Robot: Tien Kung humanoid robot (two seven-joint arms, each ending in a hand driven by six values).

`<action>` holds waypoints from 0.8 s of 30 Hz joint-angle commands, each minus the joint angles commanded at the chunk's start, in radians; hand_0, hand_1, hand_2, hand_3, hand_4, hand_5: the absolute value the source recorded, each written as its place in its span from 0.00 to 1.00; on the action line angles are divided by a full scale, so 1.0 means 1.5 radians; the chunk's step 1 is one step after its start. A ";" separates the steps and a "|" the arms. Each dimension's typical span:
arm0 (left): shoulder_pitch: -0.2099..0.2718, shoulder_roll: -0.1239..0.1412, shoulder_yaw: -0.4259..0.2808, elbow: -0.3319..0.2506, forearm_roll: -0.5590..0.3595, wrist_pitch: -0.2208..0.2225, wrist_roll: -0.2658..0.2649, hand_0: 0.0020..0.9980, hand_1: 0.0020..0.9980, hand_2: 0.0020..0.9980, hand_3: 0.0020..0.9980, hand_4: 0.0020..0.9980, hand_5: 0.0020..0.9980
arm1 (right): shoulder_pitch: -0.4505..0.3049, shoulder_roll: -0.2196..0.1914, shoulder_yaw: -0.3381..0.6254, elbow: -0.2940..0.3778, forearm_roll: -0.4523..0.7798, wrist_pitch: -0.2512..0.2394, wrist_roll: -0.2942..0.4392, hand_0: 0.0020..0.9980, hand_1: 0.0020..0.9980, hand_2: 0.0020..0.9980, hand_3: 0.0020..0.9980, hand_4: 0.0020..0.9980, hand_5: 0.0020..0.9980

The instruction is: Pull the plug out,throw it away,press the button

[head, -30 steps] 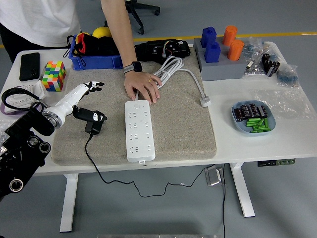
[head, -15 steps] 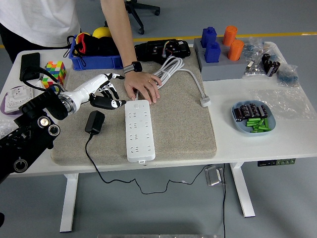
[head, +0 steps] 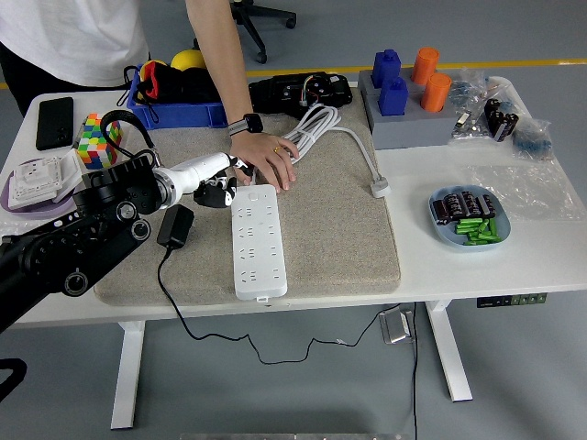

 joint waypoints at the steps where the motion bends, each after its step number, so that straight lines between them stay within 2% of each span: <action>1: -0.005 -0.003 0.008 0.005 -0.002 -0.001 0.003 0.06 0.02 0.11 0.80 0.00 0.00 | 0.000 0.000 0.000 0.000 0.000 0.000 0.000 0.75 0.70 0.72 0.73 0.77 0.63; 5: -0.018 -0.012 0.028 0.020 -0.010 -0.007 0.014 0.06 0.02 0.10 0.80 0.00 0.00 | 0.000 0.000 -0.004 0.000 0.001 0.000 0.000 0.75 0.70 0.72 0.73 0.77 0.63; 13: -0.025 -0.018 0.064 0.048 -0.030 -0.009 0.016 0.05 0.02 0.10 0.80 0.00 0.00 | -0.001 -0.001 -0.008 -0.001 0.001 0.000 0.000 0.75 0.70 0.72 0.73 0.77 0.63; 24: -0.039 -0.031 0.079 0.080 -0.033 -0.003 0.019 0.05 0.02 0.10 0.80 0.00 0.00 | 0.000 -0.001 -0.009 -0.001 0.001 0.001 0.000 0.75 0.69 0.72 0.73 0.77 0.63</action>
